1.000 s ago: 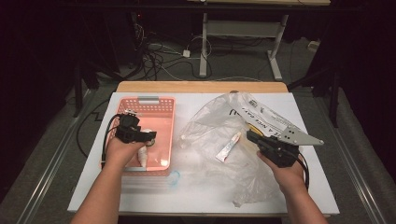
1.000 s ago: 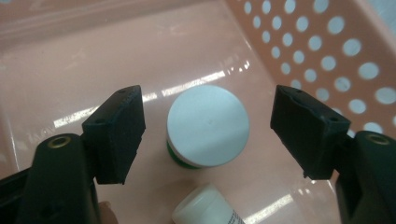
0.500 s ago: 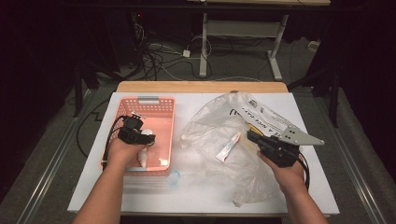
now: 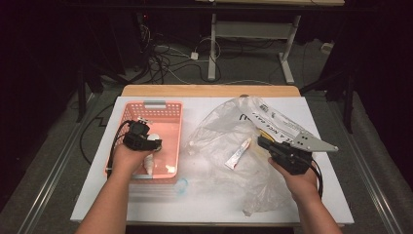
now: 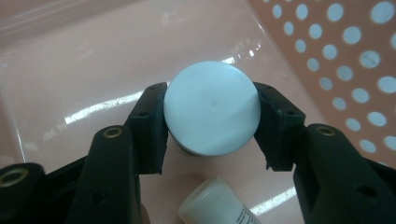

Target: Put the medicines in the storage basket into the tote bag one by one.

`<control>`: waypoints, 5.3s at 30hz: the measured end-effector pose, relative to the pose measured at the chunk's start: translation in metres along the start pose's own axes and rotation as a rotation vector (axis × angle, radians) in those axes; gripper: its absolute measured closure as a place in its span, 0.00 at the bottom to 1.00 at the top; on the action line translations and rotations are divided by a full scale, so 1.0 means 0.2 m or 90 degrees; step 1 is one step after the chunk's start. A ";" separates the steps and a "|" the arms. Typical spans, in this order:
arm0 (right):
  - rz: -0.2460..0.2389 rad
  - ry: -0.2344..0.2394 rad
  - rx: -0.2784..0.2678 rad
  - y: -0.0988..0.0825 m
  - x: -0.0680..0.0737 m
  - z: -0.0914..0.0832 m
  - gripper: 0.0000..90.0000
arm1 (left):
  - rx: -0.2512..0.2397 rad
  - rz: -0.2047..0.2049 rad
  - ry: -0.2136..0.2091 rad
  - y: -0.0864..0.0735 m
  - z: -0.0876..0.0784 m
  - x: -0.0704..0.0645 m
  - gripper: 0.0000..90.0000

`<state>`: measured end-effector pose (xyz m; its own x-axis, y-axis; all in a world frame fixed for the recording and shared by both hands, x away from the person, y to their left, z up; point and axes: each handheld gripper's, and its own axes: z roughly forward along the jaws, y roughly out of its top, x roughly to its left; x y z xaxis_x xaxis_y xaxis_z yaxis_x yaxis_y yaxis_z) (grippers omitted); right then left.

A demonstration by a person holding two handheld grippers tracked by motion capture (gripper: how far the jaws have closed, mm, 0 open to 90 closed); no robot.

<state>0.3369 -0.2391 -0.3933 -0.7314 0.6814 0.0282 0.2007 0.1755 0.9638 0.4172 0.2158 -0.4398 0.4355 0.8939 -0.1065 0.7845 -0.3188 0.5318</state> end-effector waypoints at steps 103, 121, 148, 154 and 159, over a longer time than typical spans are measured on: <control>-0.008 0.008 0.007 0.00 0.03 0.01 1.00 | -0.264 0.143 -0.156 -0.29 -0.37 -0.64 0.54; -0.010 0.008 0.006 0.00 0.04 0.02 1.00 | -0.246 0.182 -0.194 -0.22 -0.20 -0.83 0.54; -0.004 0.008 0.002 0.00 0.02 0.01 1.00 | -0.237 0.203 -0.211 -0.01 0.06 -1.00 0.54; 0.001 0.008 0.001 0.00 0.02 0.01 1.00 | -0.232 0.204 -0.214 0.05 0.13 -1.05 0.54; 0.004 0.006 -0.002 0.00 0.01 0.01 1.00 | -0.231 0.202 -0.216 0.09 0.20 -1.09 0.54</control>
<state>0.3370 -0.2362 -0.3936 -0.7364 0.6756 0.0368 0.2033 0.1690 0.9644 0.3540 0.0028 -0.4398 0.7884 0.6022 -0.1258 0.4168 -0.3725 0.8291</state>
